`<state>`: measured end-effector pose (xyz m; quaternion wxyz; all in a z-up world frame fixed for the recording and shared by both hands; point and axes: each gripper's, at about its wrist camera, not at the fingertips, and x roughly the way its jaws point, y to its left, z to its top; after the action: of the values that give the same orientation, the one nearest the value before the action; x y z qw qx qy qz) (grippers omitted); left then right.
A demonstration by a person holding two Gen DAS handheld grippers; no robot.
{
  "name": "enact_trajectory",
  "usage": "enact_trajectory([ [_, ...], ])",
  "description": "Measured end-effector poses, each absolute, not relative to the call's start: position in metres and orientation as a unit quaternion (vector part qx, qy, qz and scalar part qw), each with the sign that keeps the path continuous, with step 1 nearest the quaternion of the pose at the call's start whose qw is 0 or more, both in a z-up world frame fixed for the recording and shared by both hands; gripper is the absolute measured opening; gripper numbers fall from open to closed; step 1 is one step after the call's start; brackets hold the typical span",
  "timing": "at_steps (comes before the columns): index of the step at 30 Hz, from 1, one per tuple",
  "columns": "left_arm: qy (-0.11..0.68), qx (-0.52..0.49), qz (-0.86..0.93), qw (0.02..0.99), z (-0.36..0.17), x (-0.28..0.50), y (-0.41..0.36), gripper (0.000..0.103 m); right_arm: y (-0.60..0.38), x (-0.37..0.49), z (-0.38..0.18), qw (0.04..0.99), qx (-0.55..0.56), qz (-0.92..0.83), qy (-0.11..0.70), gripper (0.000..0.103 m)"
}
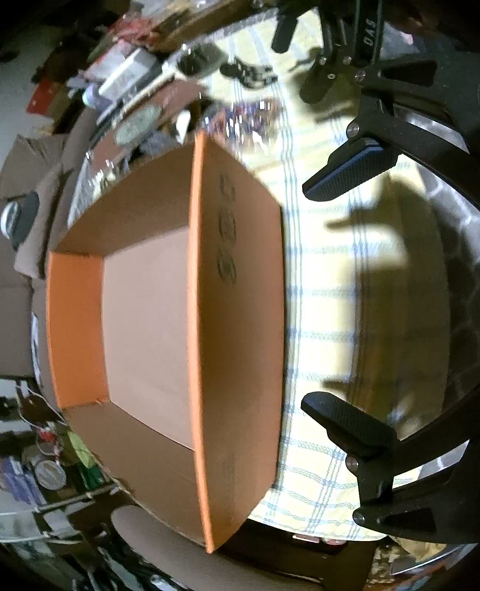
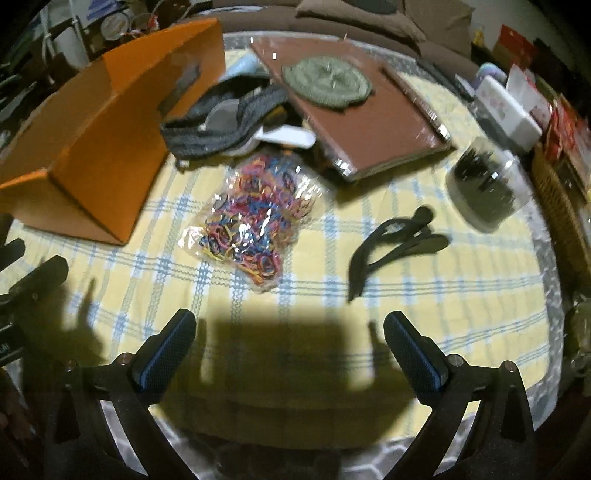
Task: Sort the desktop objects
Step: 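Grasp the black claw clip with the left gripper while the right gripper grasps the clear jar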
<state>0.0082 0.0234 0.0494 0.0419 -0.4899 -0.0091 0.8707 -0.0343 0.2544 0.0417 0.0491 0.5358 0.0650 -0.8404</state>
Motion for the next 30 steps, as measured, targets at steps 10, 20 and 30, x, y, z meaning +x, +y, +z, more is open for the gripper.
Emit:
enact_trajectory([
  [10,0.003,-0.479,0.873,0.092,0.073,0.013,0.07,0.103,0.298,-0.046,0.1,0.038,0.499,-0.865,0.026,0.103],
  [20,0.033,-0.458,0.873,0.163,0.076,0.011,0.137,0.103,0.355,-0.07,0.105,0.014,0.489,-0.871,-0.051,0.103],
  [30,0.094,-0.43,0.866,0.237,0.073,-0.004,0.227,0.103,0.405,-0.077,0.097,-0.013,0.477,-0.874,-0.089,0.103],
])
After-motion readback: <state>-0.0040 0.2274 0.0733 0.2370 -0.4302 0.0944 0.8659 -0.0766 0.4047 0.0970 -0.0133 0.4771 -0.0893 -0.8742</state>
